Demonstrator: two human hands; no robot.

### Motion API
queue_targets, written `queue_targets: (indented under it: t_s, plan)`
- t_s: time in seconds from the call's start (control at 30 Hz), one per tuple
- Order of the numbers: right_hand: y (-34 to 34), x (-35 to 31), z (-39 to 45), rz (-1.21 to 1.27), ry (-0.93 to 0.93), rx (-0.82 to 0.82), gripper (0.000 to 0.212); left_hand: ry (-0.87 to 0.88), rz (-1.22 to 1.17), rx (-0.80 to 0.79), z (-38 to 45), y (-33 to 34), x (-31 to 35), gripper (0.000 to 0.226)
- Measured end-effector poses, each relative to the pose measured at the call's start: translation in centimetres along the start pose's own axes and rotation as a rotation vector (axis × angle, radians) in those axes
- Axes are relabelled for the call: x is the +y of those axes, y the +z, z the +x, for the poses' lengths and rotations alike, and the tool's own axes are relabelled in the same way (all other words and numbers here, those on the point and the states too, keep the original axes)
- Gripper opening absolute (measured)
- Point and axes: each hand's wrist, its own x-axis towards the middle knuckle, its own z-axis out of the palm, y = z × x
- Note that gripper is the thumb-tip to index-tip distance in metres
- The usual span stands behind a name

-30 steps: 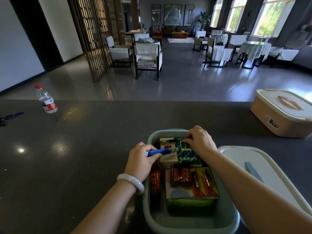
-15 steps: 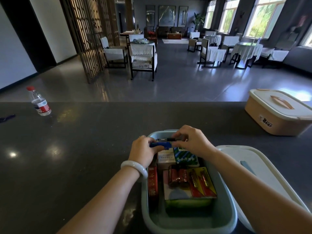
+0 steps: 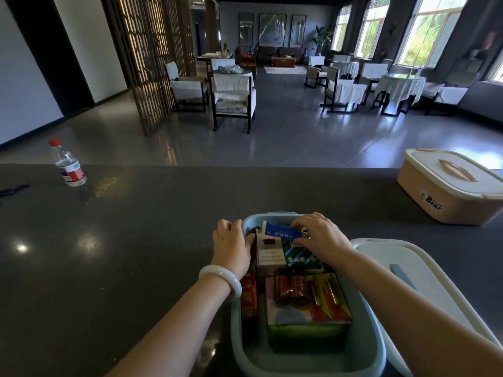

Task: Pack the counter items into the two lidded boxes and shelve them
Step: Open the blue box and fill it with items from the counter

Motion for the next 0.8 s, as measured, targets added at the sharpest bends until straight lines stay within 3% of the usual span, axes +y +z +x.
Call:
queue_targets:
  t_s: [0.17, 0.8]
  plan:
    - [0.5, 0.1, 0.6, -0.044, -0.022, -0.031, 0.034, -0.004, -0.046, -0.052, -0.1, 0.8, -0.9, 0.044]
    - [2.1, 1.0, 1.0, 0.047, 0.022, 0.09, 0.028, -0.002, -0.131, -0.031, 0.0, 1.4, -1.7, 0.052]
